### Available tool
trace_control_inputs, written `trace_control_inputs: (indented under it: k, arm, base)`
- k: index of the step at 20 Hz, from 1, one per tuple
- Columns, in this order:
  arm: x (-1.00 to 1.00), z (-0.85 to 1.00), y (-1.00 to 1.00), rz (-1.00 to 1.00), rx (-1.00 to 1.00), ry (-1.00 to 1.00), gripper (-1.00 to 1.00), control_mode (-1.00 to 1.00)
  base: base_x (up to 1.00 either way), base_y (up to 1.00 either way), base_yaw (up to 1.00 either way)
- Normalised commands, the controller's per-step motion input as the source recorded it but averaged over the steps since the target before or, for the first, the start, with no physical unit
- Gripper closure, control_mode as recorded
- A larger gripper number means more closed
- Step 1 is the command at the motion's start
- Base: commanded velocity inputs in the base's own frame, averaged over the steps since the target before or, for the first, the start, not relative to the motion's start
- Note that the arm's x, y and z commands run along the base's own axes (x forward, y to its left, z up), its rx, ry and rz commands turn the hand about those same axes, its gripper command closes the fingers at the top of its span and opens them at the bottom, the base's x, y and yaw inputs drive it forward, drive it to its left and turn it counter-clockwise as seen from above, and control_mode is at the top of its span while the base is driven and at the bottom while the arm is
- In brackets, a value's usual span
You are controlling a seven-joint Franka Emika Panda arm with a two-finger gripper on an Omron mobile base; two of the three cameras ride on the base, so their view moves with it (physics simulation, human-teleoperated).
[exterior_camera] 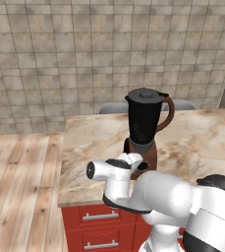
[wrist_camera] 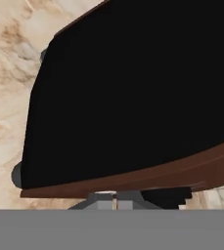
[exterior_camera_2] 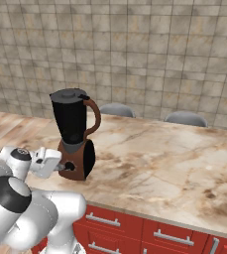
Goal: Grab the lime and lemon wedge from the fridge, place them in the blender, close the lid, and turn on the blender to create a marinade.
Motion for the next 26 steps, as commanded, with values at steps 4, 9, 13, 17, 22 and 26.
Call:
trace_control_inputs:
  k: [4,9,13,17,22,26]
  arm:
    - [0.26,-0.16,0.0,0.02,0.0,-0.04,1.0,-1.0]
    - [0.02,0.0,0.0,0.01,0.0,0.0,1.0,-1.0]
    - [0.0,0.0,0.0,0.0,0.0,0.0,1.0,-1.0]
    - [0.0,0.0,0.0,0.0,0.0,0.0,1.0,-1.0]
    - [0.0,0.0,0.0,0.0,0.0,0.0,1.0,-1.0]
    - [0.0,0.0,0.0,0.0,0.0,0.0,1.0,-1.0]
  base:
    - [0.0,0.0,0.0]
    - [0.0,0.0,0.0]
    - [0.0,0.0,0.0]
    - [0.0,0.0,0.0]
    - [0.0,0.0,0.0]
    - [0.0,0.0,0.0]
